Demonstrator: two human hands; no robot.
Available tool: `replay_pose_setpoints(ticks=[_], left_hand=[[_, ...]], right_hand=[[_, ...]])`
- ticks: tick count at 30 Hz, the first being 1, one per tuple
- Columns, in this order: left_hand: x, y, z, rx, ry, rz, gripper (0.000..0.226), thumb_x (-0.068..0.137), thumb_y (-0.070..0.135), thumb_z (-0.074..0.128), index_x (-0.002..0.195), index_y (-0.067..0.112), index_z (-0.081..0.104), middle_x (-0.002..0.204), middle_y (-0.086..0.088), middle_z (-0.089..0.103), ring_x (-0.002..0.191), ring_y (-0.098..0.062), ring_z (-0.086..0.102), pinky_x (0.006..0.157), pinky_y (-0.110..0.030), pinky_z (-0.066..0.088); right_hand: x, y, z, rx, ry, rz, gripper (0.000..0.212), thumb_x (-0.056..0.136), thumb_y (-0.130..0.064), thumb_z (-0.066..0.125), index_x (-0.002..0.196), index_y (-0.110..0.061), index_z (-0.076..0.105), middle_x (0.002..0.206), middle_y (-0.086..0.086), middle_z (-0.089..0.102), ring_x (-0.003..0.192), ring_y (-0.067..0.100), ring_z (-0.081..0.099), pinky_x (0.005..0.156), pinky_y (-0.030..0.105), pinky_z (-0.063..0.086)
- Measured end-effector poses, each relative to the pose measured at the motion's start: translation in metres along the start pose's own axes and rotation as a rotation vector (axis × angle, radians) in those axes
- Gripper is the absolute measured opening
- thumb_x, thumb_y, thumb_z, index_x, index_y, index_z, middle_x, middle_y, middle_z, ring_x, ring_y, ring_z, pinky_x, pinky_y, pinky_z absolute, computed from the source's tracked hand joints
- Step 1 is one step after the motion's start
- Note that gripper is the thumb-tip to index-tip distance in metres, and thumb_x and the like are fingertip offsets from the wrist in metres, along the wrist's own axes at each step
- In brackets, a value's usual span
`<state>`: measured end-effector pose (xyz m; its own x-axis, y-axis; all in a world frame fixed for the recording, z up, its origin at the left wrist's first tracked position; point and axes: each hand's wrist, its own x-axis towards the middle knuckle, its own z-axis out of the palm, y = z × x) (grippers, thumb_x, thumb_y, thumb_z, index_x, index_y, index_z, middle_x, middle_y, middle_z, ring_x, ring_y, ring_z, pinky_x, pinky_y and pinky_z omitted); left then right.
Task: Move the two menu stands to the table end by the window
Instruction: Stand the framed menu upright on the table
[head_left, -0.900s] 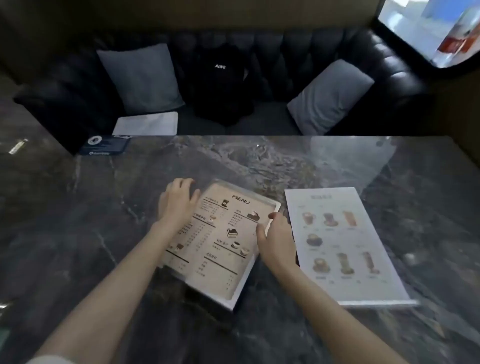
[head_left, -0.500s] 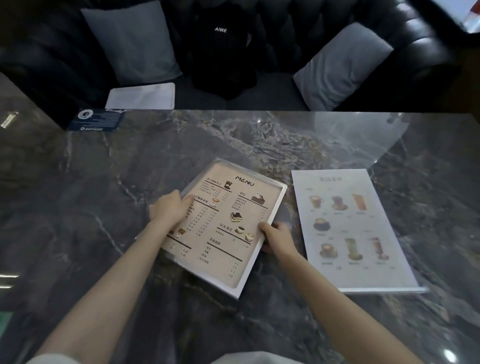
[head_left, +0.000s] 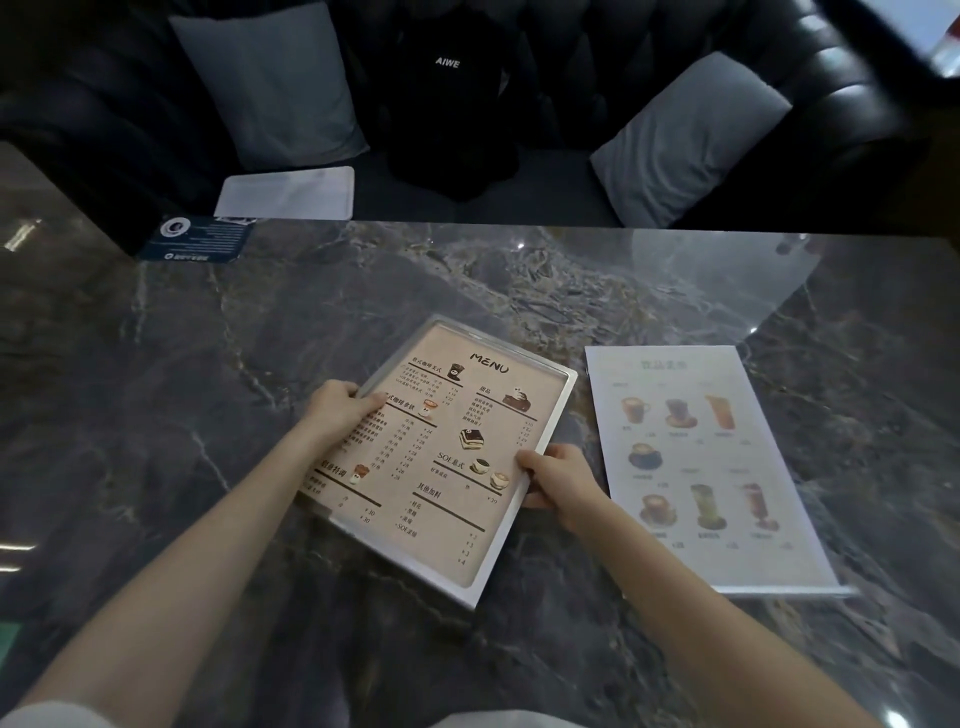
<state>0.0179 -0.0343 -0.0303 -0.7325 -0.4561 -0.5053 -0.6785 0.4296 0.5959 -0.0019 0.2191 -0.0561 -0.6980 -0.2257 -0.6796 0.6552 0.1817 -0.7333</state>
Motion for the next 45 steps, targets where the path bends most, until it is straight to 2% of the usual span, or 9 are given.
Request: replay_pose_setpoints(ticks=[3,6,11,13,18,22,28,40,45], left_hand=[[-0.003,0.0,-0.007,-0.043,-0.004,0.011,0.033,0.086,0.035,0.06,0.098,0.006,0.065,0.087,-0.012,0.073,0.077,-0.027,0.071,0.072,-0.042,0.058],[-0.008,0.006,-0.016,-0.082,0.011,0.046,0.033,0.088,0.033,0.059,0.104,0.004,0.063,0.08,-0.006,0.07,0.069,-0.02,0.067,0.056,-0.029,0.051],[-0.013,0.024,-0.027,-0.236,0.065,0.11,0.043,0.089,0.027,0.058,0.122,0.0,0.053,0.078,-0.001,0.063,0.07,-0.014,0.061,0.059,-0.026,0.047],[-0.012,0.03,-0.03,-0.313,0.049,0.133,0.036,0.089,0.027,0.059,0.116,0.003,0.057,0.087,-0.006,0.067,0.073,-0.015,0.063,0.061,-0.027,0.049],[-0.013,0.041,-0.028,-0.494,0.02,0.162,0.028,0.088,0.026,0.059,0.111,0.009,0.057,0.093,-0.004,0.068,0.082,-0.016,0.065,0.061,-0.026,0.048],[-0.013,0.047,-0.024,-0.52,-0.005,0.214,0.024,0.09,0.028,0.056,0.106,0.01,0.059,0.1,-0.005,0.068,0.086,-0.017,0.065,0.062,-0.025,0.048],[-0.015,0.051,-0.018,-0.584,-0.041,0.261,0.031,0.093,0.026,0.052,0.117,0.006,0.055,0.096,0.001,0.066,0.087,-0.01,0.062,0.067,-0.023,0.046],[-0.012,0.035,-0.015,-0.649,-0.066,0.278,0.03,0.094,0.022,0.05,0.12,0.007,0.052,0.098,0.003,0.064,0.09,-0.007,0.061,0.071,-0.021,0.046],[-0.014,0.025,-0.012,-0.662,-0.053,0.287,0.027,0.094,0.022,0.049,0.117,0.009,0.053,0.1,0.002,0.064,0.092,-0.008,0.06,0.074,-0.022,0.046]], right_hand=[[-0.005,-0.008,0.002,-0.021,0.005,-0.061,0.007,0.089,-0.006,0.049,0.092,-0.007,0.056,0.089,0.005,0.067,0.071,0.017,0.069,0.048,0.027,0.059],[-0.01,-0.022,0.003,-0.046,0.004,-0.133,0.005,0.09,-0.009,0.05,0.092,-0.01,0.054,0.083,0.0,0.066,0.069,0.013,0.067,0.043,0.022,0.055],[-0.019,-0.05,0.002,-0.066,0.021,-0.292,0.014,0.09,-0.011,0.052,0.103,-0.005,0.053,0.073,-0.004,0.062,0.054,0.003,0.066,0.04,0.018,0.051],[-0.025,-0.06,-0.001,-0.055,0.026,-0.357,0.016,0.09,-0.012,0.053,0.105,-0.006,0.051,0.074,-0.003,0.061,0.054,0.002,0.065,0.039,0.015,0.047],[-0.036,-0.07,-0.007,-0.06,0.069,-0.488,0.017,0.09,-0.016,0.055,0.105,-0.01,0.05,0.098,0.006,0.067,0.089,0.022,0.068,0.07,0.041,0.06],[-0.039,-0.065,-0.01,-0.063,0.113,-0.606,0.01,0.089,-0.012,0.055,0.098,-0.015,0.051,0.102,0.01,0.068,0.095,0.023,0.067,0.082,0.043,0.056],[-0.042,-0.056,-0.01,-0.035,0.119,-0.698,0.01,0.09,-0.013,0.053,0.099,-0.018,0.051,0.103,0.004,0.067,0.093,0.014,0.067,0.069,0.022,0.058],[-0.049,-0.03,0.003,-0.012,0.104,-0.757,0.022,0.09,-0.009,0.052,0.093,-0.031,0.051,0.098,-0.007,0.067,0.089,0.006,0.069,0.073,0.023,0.058],[-0.051,-0.023,0.006,-0.057,0.115,-0.784,0.012,0.09,-0.006,0.052,0.101,-0.012,0.051,0.095,-0.011,0.065,0.085,-0.004,0.066,0.069,0.011,0.053]])
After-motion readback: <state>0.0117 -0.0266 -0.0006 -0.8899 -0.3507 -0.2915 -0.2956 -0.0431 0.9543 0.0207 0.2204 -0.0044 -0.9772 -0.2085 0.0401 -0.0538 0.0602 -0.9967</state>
